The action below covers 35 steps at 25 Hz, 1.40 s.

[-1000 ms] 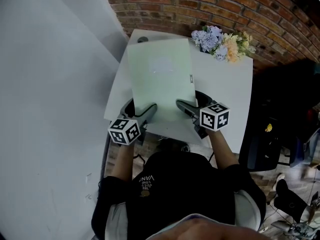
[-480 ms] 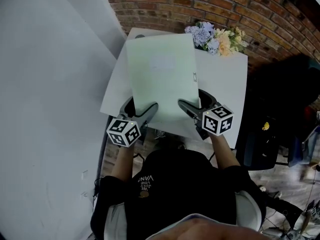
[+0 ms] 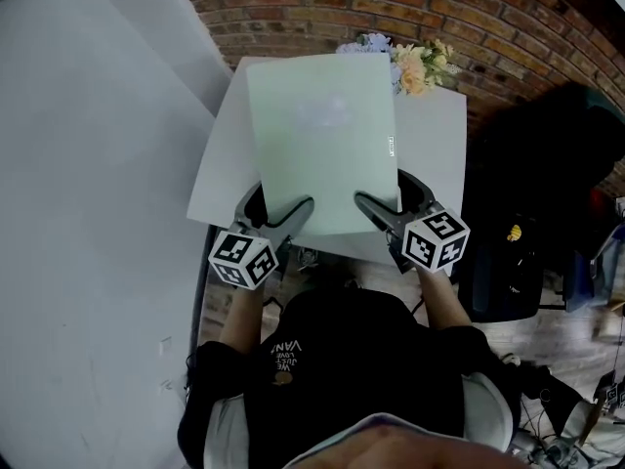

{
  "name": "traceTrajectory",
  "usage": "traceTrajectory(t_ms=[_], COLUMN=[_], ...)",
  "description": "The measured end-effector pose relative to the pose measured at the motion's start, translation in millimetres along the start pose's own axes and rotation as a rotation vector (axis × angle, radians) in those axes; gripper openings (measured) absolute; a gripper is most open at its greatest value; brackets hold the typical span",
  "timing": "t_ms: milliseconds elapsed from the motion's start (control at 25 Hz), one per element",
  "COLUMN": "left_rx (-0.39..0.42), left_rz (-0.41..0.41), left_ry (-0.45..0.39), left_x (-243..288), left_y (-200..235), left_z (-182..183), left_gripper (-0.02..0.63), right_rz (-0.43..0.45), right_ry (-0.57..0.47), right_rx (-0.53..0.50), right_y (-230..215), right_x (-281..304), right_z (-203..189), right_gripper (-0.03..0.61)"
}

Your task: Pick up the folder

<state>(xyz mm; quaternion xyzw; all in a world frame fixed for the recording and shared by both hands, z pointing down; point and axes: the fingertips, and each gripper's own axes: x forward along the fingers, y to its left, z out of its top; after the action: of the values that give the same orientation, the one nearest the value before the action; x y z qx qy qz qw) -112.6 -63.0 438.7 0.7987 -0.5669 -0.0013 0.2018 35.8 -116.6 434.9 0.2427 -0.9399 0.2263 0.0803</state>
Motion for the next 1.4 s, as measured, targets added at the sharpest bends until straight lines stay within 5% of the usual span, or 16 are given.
traceTrajectory(t_ms=[760, 1400], left_rx=[0.053, 0.075], left_rz=[-0.092, -0.104], left_ry=[-0.014, 0.013], left_x=[14, 16], left_y=[-77, -99], left_z=[-10, -27], left_gripper=[0.449, 0.448], right_rz=[-0.086, -0.114], right_ry=[-0.073, -0.078], right_rx=[-0.01, -0.037], right_y=[-14, -18], right_x=[-85, -111], right_z=[-5, -19], right_gripper=[0.405, 0.403])
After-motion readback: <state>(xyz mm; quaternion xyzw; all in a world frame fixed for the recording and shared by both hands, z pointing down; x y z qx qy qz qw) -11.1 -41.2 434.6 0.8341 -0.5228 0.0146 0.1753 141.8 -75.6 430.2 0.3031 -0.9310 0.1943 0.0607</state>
